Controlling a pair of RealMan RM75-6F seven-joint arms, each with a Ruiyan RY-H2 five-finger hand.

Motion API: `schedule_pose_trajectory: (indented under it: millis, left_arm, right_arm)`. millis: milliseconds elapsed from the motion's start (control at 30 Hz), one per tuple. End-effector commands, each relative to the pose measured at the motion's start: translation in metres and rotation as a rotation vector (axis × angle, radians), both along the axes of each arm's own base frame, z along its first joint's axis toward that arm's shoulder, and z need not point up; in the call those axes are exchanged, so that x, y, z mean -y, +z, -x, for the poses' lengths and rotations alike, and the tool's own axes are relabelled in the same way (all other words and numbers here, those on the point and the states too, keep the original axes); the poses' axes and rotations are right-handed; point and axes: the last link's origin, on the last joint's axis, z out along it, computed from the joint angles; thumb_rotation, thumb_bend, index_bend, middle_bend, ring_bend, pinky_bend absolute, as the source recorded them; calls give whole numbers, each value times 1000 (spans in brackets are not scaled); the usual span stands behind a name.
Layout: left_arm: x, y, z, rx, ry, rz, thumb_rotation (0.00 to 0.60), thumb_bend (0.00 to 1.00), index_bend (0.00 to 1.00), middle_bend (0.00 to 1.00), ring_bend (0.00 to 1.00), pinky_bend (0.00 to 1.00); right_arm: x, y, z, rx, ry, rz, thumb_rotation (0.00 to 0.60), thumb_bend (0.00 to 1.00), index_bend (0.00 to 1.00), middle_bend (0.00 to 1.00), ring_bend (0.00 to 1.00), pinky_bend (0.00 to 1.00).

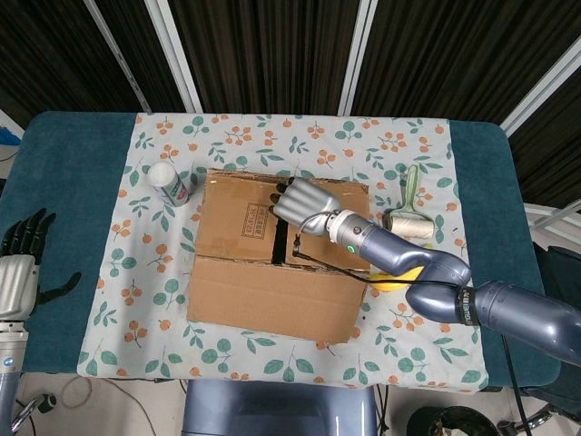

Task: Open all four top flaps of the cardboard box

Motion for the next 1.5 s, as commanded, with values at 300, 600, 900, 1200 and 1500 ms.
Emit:
schedule_pose_trajectory:
  millis: [300,600,900,1200,1500]
  left_arm:
    - [-1,-2,2,0,13,17,600,182,0,0,0,48]
    - [-2,0,4,0,27,23,600,182,0,0,0,48]
    - [-2,-1,4,4,30,25,600,182,0,0,0,48]
    - [-2,-1,3,9,28,30,600,182,0,0,0,48]
    - [-1,-1,1,9,19,35,600,182,0,0,0,47]
  right_arm:
    - [2,-20,-15,-10,42,-63,600,1000,424,297,227,328]
    - [8,-29,-9,-59,62,-70,600,1000,495,337,228,328]
    - [10,-28,-4,-96,93,-64,600,1000,537,368,231,328]
    - [12,-11,-7,-160,145,-30,600,1000,651,478,253,327]
    - [8,9,-11,-208,189,1,600,1000,687,513,269,328]
